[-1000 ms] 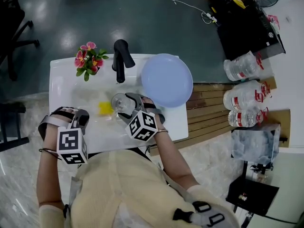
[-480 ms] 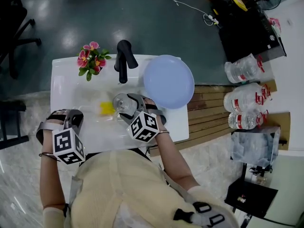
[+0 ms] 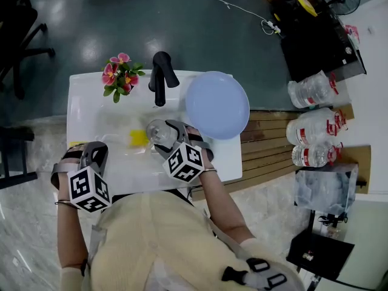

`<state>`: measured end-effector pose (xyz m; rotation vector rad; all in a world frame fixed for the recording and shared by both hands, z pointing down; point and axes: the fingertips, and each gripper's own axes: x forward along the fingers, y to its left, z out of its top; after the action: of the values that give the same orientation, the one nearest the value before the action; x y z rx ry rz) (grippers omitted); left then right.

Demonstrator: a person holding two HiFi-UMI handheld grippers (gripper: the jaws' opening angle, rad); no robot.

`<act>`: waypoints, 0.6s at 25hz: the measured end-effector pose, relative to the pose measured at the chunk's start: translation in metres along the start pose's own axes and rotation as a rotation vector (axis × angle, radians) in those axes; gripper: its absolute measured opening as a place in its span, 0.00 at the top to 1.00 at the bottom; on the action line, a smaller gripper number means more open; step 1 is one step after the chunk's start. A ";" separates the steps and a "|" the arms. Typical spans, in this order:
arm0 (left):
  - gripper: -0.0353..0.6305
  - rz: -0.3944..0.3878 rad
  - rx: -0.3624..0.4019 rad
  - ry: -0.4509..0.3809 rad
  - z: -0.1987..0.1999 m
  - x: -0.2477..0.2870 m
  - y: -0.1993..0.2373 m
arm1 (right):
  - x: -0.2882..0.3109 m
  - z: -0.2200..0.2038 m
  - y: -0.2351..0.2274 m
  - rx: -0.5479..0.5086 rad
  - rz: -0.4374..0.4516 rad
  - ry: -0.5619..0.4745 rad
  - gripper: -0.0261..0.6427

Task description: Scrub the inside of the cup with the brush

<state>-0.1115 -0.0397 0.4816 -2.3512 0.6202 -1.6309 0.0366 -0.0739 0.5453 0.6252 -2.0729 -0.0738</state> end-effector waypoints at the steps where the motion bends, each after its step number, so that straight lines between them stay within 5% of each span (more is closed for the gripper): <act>1: 0.92 0.011 -0.016 -0.003 -0.001 -0.001 0.001 | -0.001 0.001 0.000 0.009 -0.001 -0.005 0.44; 7: 0.92 0.078 -0.143 -0.027 -0.001 -0.005 0.008 | -0.020 0.015 -0.006 0.110 -0.015 -0.084 0.44; 15: 0.92 0.067 -0.289 -0.117 0.006 -0.009 0.009 | -0.052 0.037 -0.012 0.311 -0.007 -0.201 0.47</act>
<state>-0.1103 -0.0442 0.4681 -2.5696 0.9555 -1.4465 0.0336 -0.0673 0.4807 0.8416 -2.2979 0.1928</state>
